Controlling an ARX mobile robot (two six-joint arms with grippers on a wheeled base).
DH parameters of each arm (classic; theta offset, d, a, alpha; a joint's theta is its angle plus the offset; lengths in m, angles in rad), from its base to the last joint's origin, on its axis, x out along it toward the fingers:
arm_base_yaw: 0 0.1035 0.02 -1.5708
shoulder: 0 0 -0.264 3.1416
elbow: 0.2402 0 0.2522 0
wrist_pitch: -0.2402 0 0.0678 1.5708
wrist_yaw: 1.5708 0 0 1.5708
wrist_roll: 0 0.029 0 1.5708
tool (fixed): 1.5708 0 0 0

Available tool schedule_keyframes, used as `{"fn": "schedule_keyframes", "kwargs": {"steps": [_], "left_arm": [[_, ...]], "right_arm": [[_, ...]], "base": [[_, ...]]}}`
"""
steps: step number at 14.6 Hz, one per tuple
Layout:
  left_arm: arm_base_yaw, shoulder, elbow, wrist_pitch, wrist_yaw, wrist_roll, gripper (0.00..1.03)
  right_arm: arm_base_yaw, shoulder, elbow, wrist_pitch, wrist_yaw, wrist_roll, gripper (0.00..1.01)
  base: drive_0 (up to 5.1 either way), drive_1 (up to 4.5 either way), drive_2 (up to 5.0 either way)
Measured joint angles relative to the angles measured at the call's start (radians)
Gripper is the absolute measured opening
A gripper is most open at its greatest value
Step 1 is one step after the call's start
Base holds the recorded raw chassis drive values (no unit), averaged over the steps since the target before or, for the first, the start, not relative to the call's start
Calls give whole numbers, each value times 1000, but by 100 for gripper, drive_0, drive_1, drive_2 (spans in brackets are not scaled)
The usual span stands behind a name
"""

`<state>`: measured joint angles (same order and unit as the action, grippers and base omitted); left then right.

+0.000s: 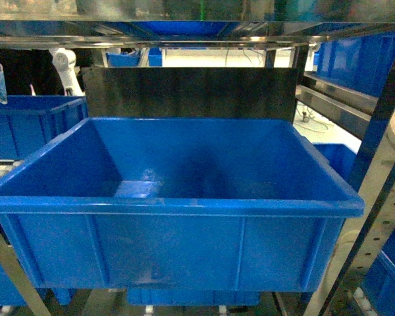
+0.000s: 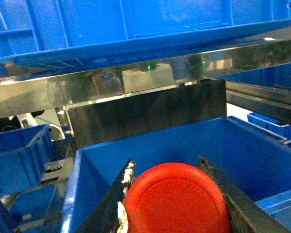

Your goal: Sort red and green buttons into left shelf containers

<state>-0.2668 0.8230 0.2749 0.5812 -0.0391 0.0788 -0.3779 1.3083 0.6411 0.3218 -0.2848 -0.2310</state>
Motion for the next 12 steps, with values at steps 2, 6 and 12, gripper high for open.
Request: {"fn": "schedule_keyframes", "kwargs": {"steps": [2, 6, 12], "left_arm": [[-3, -2, 0, 2, 2, 0, 32], [3, -1, 0, -2, -6, 0, 32], [-3, -5, 0, 4, 4, 0, 32]], "right_arm": [[-3, -2, 0, 5, 4, 0, 31], [-5, -3, 0, 8, 6, 0, 31], [45, 31, 24, 27, 29, -11, 31]], "base": [[-248, 163, 73], [-111, 101, 32], [0, 0, 0]]}}
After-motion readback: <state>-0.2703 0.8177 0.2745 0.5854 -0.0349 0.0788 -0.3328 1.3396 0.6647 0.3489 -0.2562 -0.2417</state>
